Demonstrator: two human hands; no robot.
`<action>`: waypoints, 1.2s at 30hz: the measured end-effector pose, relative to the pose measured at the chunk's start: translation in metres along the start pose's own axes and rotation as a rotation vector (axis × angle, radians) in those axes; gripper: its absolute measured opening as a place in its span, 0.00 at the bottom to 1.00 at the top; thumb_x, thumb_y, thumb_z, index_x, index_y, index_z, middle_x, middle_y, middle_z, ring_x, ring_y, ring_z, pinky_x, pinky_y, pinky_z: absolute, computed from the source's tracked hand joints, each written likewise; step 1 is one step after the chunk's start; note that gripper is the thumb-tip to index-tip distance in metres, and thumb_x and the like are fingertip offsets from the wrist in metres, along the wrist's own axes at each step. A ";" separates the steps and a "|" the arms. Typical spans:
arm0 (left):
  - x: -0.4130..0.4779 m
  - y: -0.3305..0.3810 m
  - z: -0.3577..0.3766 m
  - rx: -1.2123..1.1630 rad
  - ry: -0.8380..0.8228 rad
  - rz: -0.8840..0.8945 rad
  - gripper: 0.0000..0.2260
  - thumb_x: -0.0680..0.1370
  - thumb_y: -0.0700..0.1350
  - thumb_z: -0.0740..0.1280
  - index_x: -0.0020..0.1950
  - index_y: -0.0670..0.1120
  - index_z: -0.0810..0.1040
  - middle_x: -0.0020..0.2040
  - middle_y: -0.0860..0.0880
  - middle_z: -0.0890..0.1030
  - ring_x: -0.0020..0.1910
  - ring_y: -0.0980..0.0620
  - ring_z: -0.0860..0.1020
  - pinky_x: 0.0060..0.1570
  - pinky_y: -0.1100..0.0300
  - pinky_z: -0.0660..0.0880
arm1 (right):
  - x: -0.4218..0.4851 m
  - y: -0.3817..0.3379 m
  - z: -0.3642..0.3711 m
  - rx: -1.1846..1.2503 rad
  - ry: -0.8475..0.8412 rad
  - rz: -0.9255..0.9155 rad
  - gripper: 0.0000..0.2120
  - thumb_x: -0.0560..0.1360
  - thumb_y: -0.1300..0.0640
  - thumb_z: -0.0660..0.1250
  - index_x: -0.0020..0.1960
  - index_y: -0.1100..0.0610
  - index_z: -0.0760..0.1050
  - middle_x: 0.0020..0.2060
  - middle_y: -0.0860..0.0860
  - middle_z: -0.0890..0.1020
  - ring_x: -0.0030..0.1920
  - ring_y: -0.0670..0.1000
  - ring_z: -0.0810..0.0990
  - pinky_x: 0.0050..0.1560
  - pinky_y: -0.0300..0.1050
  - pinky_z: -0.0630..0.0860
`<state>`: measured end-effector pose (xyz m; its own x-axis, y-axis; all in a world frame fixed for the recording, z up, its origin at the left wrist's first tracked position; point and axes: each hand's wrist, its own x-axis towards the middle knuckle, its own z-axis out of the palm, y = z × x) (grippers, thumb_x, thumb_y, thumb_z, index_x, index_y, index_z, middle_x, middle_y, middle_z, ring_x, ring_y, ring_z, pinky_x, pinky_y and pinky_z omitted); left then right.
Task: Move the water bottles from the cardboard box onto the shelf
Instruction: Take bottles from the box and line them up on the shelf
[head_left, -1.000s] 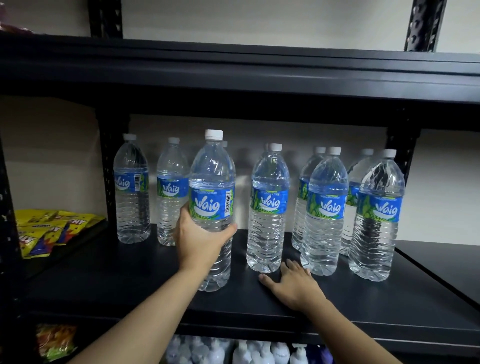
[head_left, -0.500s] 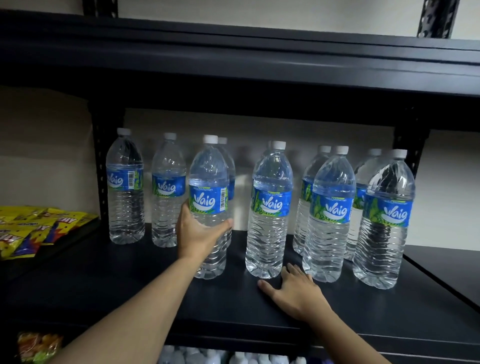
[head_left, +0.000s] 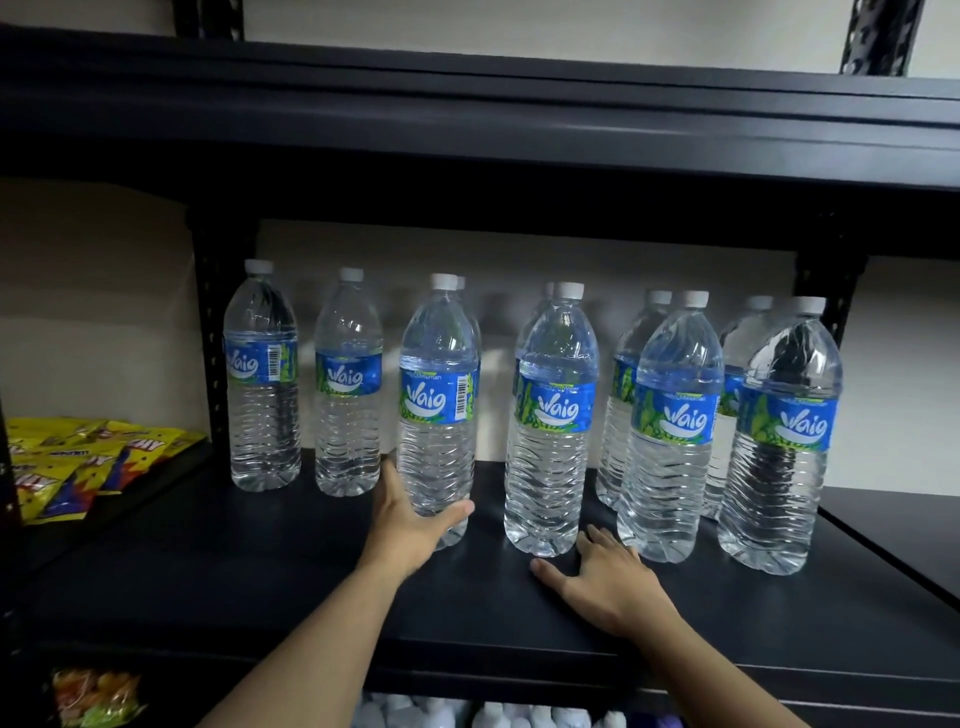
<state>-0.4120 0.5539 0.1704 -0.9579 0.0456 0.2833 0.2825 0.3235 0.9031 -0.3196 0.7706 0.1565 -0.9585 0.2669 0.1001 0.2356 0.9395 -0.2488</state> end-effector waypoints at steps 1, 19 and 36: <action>0.000 -0.001 0.000 0.009 0.006 -0.005 0.53 0.64 0.55 0.81 0.80 0.50 0.51 0.78 0.48 0.61 0.76 0.48 0.62 0.74 0.53 0.61 | 0.000 0.000 0.000 0.003 0.002 0.002 0.43 0.72 0.26 0.52 0.78 0.53 0.58 0.79 0.53 0.57 0.79 0.51 0.52 0.76 0.48 0.51; 0.000 -0.002 0.004 0.094 0.004 -0.066 0.45 0.61 0.49 0.83 0.71 0.48 0.62 0.67 0.48 0.75 0.65 0.47 0.74 0.61 0.59 0.69 | 0.004 0.002 0.003 0.008 0.012 0.006 0.44 0.72 0.26 0.53 0.78 0.53 0.58 0.78 0.53 0.58 0.79 0.51 0.53 0.77 0.49 0.51; 0.001 -0.001 0.004 0.091 0.010 -0.095 0.41 0.61 0.49 0.83 0.68 0.50 0.64 0.62 0.49 0.77 0.61 0.47 0.77 0.57 0.61 0.71 | 0.002 0.001 0.001 0.007 0.014 0.002 0.43 0.72 0.27 0.53 0.78 0.52 0.58 0.78 0.53 0.58 0.78 0.52 0.53 0.76 0.49 0.52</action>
<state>-0.4139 0.5576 0.1687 -0.9795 0.0018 0.2013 0.1843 0.4106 0.8930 -0.3217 0.7718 0.1557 -0.9556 0.2720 0.1134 0.2364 0.9373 -0.2559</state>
